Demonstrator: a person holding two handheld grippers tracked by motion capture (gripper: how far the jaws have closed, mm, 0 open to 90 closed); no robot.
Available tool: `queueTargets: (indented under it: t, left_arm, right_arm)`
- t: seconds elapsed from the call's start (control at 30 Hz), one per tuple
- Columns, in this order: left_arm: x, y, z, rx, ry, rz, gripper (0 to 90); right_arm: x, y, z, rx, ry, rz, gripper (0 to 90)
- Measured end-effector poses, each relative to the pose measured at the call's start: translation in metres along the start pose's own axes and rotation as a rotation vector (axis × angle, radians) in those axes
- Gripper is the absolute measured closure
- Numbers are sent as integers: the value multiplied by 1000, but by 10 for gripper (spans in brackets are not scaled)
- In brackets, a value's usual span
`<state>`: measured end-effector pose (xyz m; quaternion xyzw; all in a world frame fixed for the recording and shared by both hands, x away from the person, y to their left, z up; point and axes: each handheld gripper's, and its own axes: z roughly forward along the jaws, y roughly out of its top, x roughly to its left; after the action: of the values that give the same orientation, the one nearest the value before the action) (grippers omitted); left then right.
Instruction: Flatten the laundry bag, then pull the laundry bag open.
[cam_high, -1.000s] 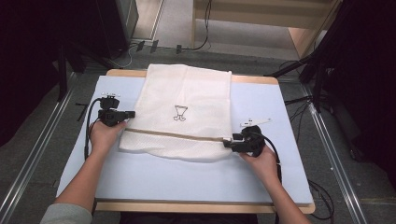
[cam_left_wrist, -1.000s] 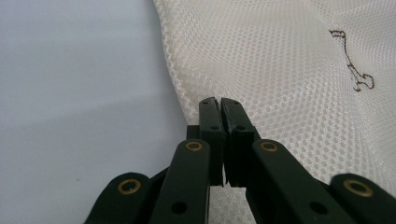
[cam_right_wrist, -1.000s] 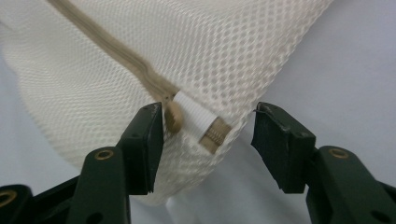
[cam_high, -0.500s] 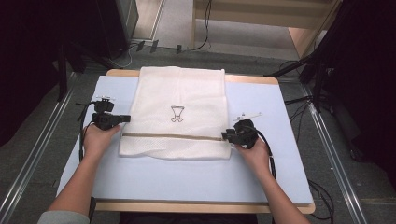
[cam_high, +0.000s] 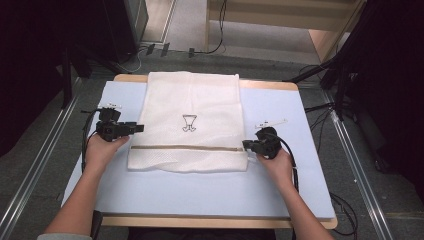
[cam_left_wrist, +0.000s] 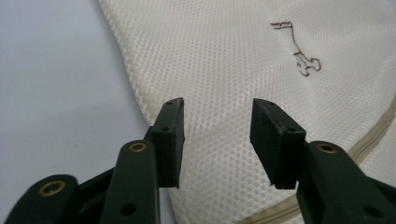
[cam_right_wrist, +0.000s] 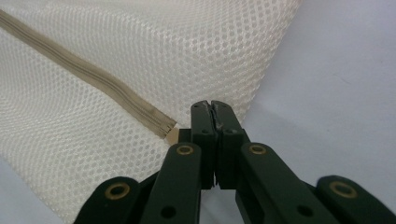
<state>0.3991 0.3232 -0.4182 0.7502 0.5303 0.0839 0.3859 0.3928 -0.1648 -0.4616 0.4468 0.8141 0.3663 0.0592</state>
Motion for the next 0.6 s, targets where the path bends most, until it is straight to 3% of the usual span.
queueTargets:
  t: [0.2, 0.6]
  left_arm:
    - [-3, 1, -2, -13, -10, 7, 490]
    - [-11, 4, -4, -5, -37, 19, 480]
  right_arm:
    - [0, -1, 6, 12, 14, 4, 900]
    - [-3, -2, 6, 26, 77, 40, 900]
